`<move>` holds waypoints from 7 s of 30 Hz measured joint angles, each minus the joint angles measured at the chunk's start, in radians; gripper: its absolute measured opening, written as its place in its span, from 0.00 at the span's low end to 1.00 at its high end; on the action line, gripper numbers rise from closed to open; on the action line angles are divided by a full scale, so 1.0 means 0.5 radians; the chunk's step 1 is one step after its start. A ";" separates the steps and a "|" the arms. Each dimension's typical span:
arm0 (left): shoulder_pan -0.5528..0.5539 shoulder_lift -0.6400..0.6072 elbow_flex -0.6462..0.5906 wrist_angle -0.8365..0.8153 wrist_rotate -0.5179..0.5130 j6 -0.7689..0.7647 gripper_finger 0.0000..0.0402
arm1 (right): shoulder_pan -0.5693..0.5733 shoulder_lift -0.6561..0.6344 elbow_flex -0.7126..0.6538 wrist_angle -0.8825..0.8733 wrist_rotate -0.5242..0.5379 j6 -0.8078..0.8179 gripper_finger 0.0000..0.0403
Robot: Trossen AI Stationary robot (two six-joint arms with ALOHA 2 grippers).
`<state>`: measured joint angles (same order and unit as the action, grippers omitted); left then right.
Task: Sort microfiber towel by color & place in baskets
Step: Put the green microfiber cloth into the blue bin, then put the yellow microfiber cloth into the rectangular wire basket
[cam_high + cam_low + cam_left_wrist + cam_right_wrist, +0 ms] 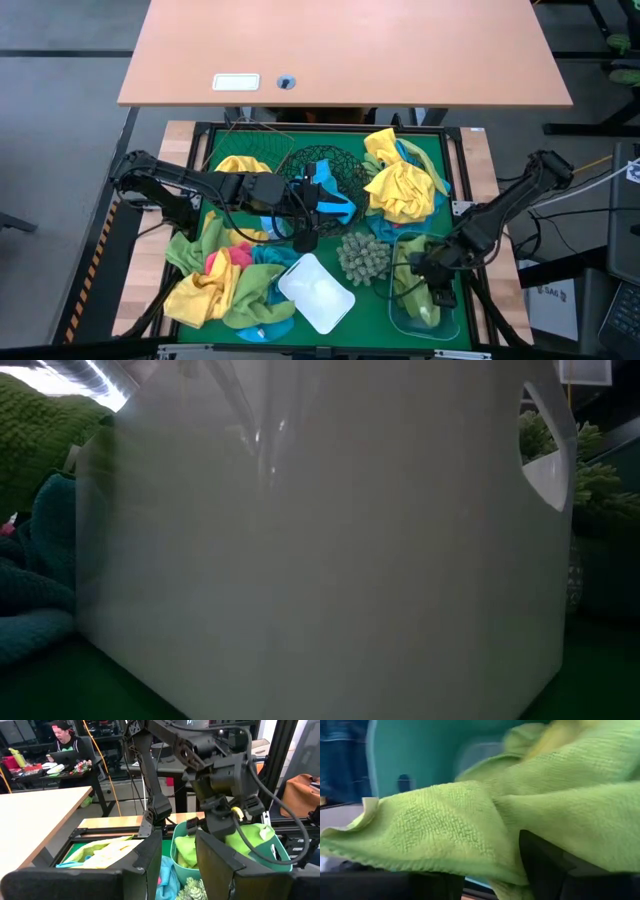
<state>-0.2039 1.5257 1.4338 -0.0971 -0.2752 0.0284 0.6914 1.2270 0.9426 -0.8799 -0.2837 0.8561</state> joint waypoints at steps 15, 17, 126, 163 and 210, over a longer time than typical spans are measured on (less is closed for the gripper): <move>0.000 0.000 0.000 0.000 0.000 0.002 0.28 | 0.000 0.000 0.353 -0.569 0.126 -0.087 0.43; 0.000 0.000 0.000 0.000 -0.001 0.002 0.28 | 0.000 0.000 0.461 -0.685 0.266 -0.120 0.43; 0.463 0.387 0.000 0.343 -0.009 0.231 0.54 | -1.318 0.019 1.706 -0.165 1.146 -2.098 0.00; 0.537 0.499 -0.001 0.889 0.166 0.333 0.03 | -1.319 0.316 1.705 -0.068 1.099 -2.114 0.04; 0.591 -0.750 0.002 -0.141 -0.699 0.486 0.00 | -1.319 -0.028 1.307 -0.893 1.698 -1.600 0.42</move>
<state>0.0917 1.1505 1.4345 -0.1677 -0.6247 0.2715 0.0319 1.2128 1.5962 -1.3262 0.5652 0.0563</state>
